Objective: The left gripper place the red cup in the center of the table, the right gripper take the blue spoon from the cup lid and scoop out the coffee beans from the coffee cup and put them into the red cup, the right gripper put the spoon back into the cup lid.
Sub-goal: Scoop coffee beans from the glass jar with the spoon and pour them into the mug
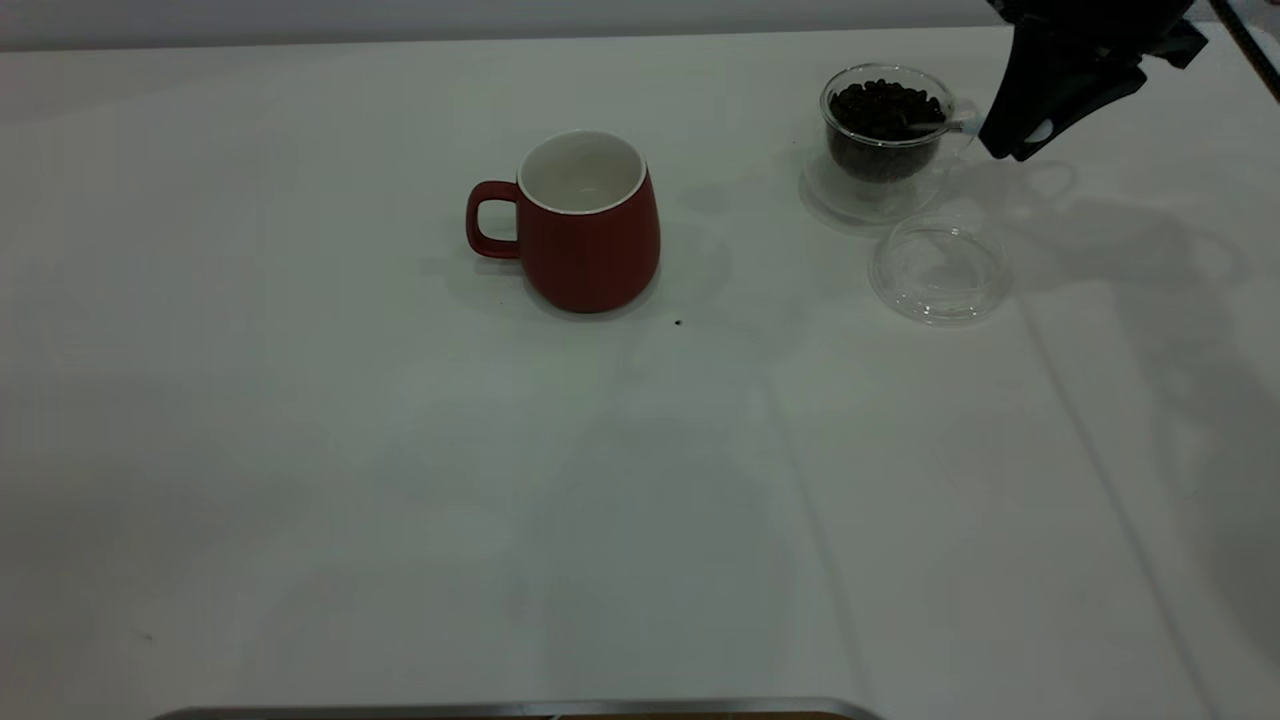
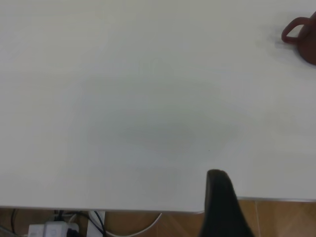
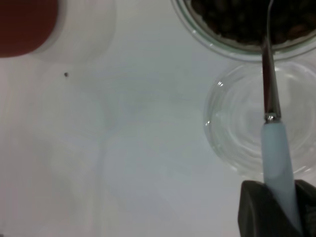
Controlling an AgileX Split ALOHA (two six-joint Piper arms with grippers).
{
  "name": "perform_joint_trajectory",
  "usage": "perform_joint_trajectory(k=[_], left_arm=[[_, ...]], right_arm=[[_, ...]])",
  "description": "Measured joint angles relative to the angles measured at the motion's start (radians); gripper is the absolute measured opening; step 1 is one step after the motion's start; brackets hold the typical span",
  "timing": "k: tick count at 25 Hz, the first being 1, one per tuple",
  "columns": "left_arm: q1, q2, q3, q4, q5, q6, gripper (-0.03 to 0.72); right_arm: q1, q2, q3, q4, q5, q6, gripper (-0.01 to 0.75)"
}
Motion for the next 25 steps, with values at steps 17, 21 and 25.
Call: perform_joint_trajectory(k=[17, 21, 25], left_arm=[[0.000, 0.000, 0.000, 0.000, 0.000, 0.002, 0.516], [0.000, 0.000, 0.000, 0.000, 0.000, 0.002, 0.516], [0.000, 0.000, 0.000, 0.000, 0.000, 0.002, 0.516]], right_arm=[[0.000, 0.019, -0.001, 0.046, 0.023, -0.001, 0.116], [0.000, 0.019, -0.001, 0.066, 0.032, -0.008, 0.116], [-0.006, 0.019, -0.001, 0.067, 0.037, -0.011, 0.116]])
